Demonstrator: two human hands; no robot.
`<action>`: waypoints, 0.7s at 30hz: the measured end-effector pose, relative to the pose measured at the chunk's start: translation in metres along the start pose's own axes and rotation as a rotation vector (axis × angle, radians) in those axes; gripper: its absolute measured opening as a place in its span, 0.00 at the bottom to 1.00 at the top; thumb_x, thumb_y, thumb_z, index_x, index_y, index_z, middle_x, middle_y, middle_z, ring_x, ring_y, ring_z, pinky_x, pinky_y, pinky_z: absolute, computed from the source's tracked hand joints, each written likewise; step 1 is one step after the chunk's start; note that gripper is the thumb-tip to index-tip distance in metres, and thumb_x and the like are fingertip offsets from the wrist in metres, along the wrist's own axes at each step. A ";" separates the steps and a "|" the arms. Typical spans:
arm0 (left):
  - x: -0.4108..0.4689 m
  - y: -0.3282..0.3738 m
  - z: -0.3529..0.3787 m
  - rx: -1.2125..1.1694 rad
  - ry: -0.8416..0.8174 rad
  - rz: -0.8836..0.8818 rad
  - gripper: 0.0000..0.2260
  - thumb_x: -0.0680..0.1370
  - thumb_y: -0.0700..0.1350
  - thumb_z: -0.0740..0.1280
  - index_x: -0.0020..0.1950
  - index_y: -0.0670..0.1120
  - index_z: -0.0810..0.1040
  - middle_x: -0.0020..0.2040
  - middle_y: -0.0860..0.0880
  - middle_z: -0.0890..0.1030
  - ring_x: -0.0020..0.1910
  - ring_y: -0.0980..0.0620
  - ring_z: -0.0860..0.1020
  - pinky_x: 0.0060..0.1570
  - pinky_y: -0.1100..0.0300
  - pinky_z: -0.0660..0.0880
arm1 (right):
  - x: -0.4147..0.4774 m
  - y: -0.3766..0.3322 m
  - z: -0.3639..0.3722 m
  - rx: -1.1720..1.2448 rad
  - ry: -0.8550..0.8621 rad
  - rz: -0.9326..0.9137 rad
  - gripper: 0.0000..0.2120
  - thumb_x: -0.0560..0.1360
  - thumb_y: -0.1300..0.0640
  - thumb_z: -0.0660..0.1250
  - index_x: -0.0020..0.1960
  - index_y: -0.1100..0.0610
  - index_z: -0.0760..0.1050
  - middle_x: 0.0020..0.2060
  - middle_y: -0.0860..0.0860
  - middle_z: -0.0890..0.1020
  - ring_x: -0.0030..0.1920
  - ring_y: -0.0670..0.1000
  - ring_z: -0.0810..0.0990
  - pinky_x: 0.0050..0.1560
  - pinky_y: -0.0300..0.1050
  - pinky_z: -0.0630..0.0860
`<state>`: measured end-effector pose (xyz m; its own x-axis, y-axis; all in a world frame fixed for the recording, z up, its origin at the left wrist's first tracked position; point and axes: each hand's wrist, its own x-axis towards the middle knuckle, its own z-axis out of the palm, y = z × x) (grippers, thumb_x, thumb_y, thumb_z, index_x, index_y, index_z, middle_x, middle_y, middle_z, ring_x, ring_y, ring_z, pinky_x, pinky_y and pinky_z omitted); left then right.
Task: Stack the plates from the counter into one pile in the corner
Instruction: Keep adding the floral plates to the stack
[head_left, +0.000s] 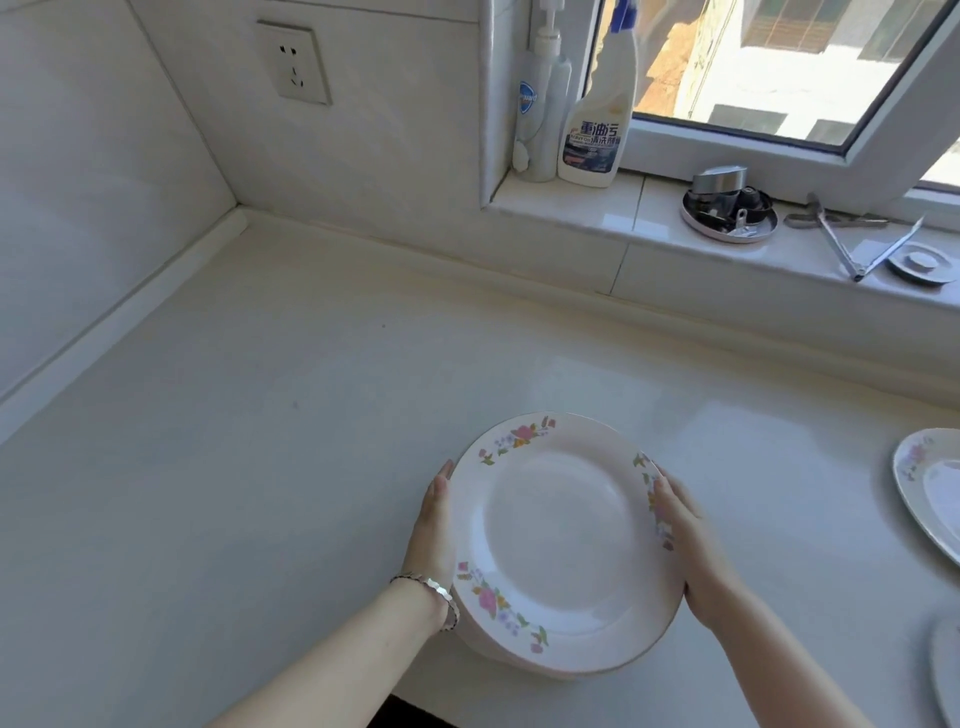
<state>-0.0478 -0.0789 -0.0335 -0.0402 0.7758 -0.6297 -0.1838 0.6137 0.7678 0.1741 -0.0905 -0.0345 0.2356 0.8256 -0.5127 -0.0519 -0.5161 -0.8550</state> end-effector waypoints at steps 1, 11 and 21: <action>0.001 0.000 0.000 0.065 0.030 0.033 0.20 0.80 0.57 0.49 0.71 0.58 0.65 0.70 0.56 0.70 0.69 0.52 0.69 0.68 0.54 0.65 | 0.001 -0.004 -0.001 -0.089 0.002 -0.002 0.11 0.78 0.46 0.57 0.57 0.44 0.74 0.55 0.46 0.78 0.54 0.47 0.77 0.56 0.46 0.74; -0.023 0.025 -0.101 0.289 0.208 -0.011 0.09 0.79 0.44 0.59 0.42 0.47 0.76 0.46 0.44 0.81 0.41 0.51 0.80 0.41 0.62 0.71 | -0.012 -0.078 0.117 -1.165 -0.321 -0.534 0.19 0.77 0.48 0.60 0.65 0.54 0.71 0.60 0.50 0.79 0.60 0.51 0.76 0.59 0.43 0.70; -0.161 -0.042 -0.356 0.198 0.883 -0.001 0.13 0.75 0.37 0.61 0.30 0.44 0.73 0.25 0.49 0.76 0.24 0.50 0.71 0.24 0.64 0.64 | -0.146 -0.005 0.378 -1.493 -1.150 -0.730 0.18 0.78 0.48 0.57 0.66 0.51 0.70 0.61 0.50 0.78 0.62 0.52 0.75 0.60 0.45 0.70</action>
<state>-0.3834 -0.2820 -0.0060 -0.7943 0.4304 -0.4288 -0.0152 0.6915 0.7223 -0.2268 -0.1221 0.0149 -0.8013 0.3479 -0.4867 0.5762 0.6673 -0.4718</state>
